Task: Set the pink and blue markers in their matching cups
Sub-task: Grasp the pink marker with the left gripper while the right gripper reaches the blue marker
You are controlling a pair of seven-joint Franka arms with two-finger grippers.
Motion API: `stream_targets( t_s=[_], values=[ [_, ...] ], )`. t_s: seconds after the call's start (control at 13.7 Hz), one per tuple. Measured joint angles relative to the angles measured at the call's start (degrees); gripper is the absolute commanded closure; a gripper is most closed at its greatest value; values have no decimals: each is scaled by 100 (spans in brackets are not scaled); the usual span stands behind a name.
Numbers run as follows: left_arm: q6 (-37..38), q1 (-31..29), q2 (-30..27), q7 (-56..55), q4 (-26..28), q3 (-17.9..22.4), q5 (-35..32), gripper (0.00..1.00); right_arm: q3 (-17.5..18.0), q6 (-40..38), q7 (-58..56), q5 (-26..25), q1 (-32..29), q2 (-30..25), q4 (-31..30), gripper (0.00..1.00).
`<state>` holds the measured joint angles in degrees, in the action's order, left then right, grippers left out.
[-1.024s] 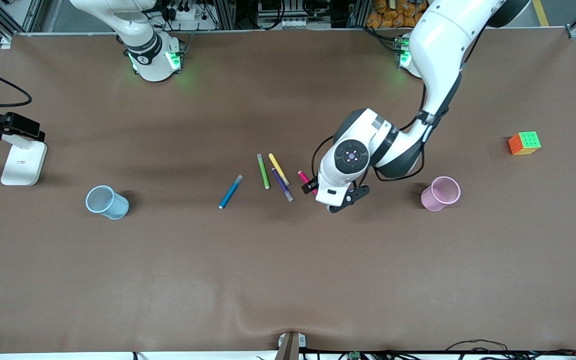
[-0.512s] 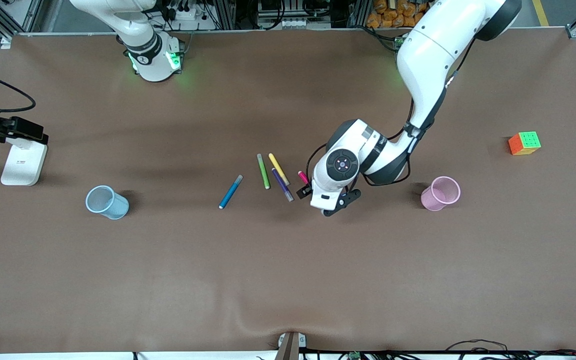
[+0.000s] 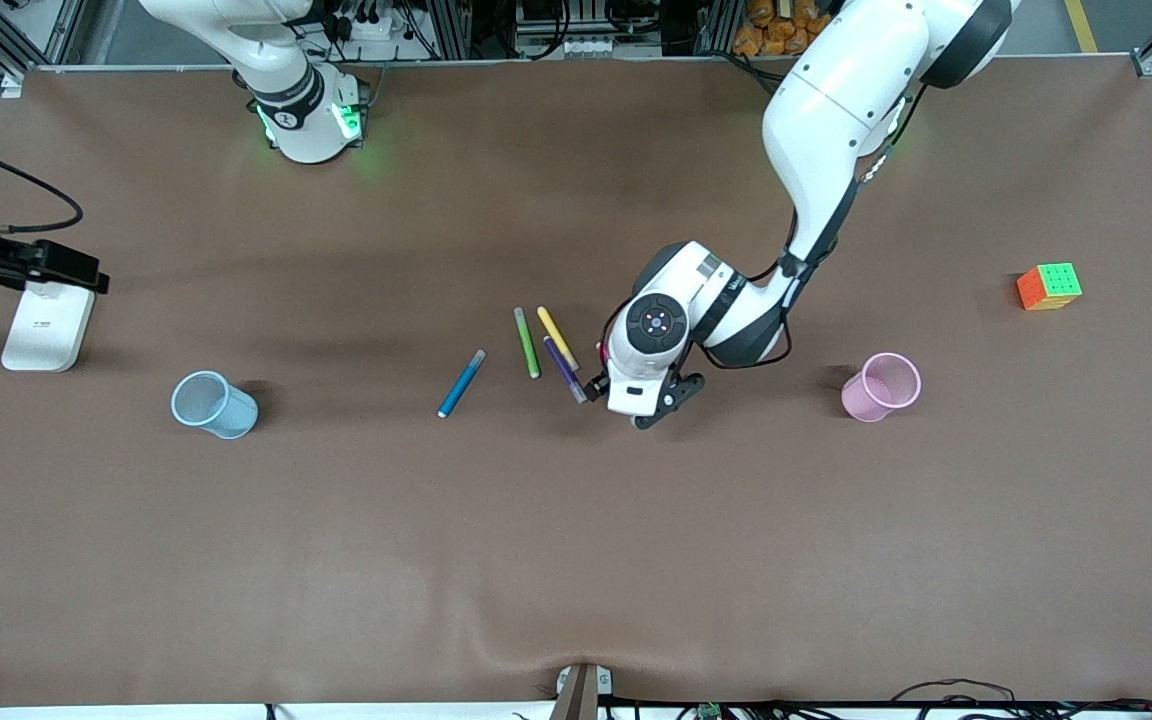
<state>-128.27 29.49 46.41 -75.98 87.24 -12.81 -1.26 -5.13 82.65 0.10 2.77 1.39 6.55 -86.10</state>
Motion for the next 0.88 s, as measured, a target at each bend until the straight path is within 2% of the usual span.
stream_targets(
  t_s=[0.15,0.22,0.44,0.59,0.8,0.88],
  values=[
    [-24,122,66,-44,-2,128,0,0,9,65,45,118,9,129,2,0],
    [-31,207,79,-93,-3,220,0,7,14,99,57,141,21,175,3,0],
    [-39,332,83,-206,-21,344,0,46,30,133,475,167,156,236,5,0],
    [-51,334,82,-220,-42,351,0,65,39,155,803,175,308,247,8,0],
    [-59,334,81,-221,-108,352,0,70,52,164,1102,176,592,247,19,0],
    [-59,334,81,-221,-117,354,0,76,56,186,1264,176,690,247,22,0]
  ],
)
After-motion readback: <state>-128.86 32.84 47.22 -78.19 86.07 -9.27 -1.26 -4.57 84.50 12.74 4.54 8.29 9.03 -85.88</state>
